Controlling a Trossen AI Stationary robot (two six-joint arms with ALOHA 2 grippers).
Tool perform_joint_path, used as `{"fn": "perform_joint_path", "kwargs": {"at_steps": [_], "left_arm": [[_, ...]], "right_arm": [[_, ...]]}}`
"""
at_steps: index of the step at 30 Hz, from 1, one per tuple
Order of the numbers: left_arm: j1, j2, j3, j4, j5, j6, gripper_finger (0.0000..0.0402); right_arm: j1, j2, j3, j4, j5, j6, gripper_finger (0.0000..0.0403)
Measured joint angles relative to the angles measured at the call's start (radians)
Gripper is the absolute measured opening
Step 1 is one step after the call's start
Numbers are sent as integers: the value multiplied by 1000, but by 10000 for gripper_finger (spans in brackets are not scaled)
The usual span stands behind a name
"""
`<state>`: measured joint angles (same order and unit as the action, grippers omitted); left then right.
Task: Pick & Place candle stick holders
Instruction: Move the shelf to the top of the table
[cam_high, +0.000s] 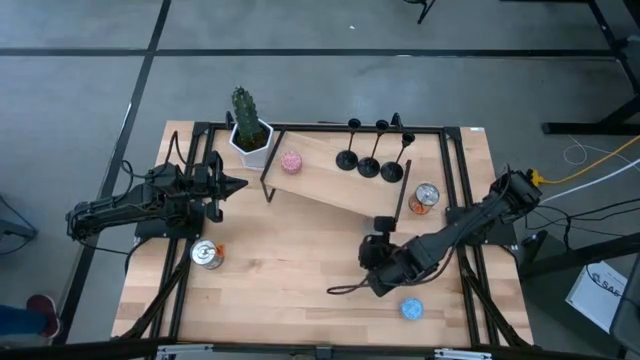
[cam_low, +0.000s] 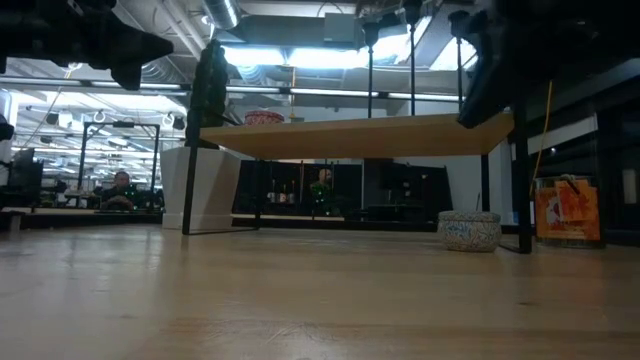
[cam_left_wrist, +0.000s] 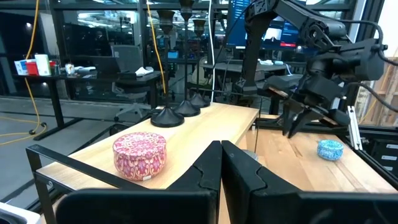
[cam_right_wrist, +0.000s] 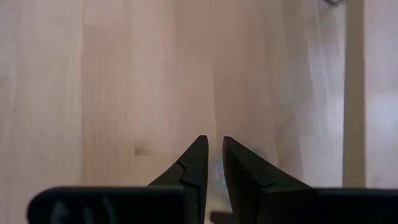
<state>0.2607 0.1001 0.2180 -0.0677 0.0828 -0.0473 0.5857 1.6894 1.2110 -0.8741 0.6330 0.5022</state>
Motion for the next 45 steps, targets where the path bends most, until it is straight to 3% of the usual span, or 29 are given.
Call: {"fn": "perform_joint_path", "kwargs": {"at_steps": [8, 16, 23, 45], "left_arm": [[0, 0, 0, 0, 0, 0, 6], [0, 0, 0, 0, 0, 0, 6], [0, 0, 0, 0, 0, 0, 6], [0, 0, 0, 0, 0, 0, 6]], "right_arm": [[43, -4, -1, -289, -37, 372, 53], [66, -4, -1, -326, -37, 406, 40], [44, -4, -1, -414, -34, 407, 38], [-30, -5, -1, -469, -30, 396, 38]]}}
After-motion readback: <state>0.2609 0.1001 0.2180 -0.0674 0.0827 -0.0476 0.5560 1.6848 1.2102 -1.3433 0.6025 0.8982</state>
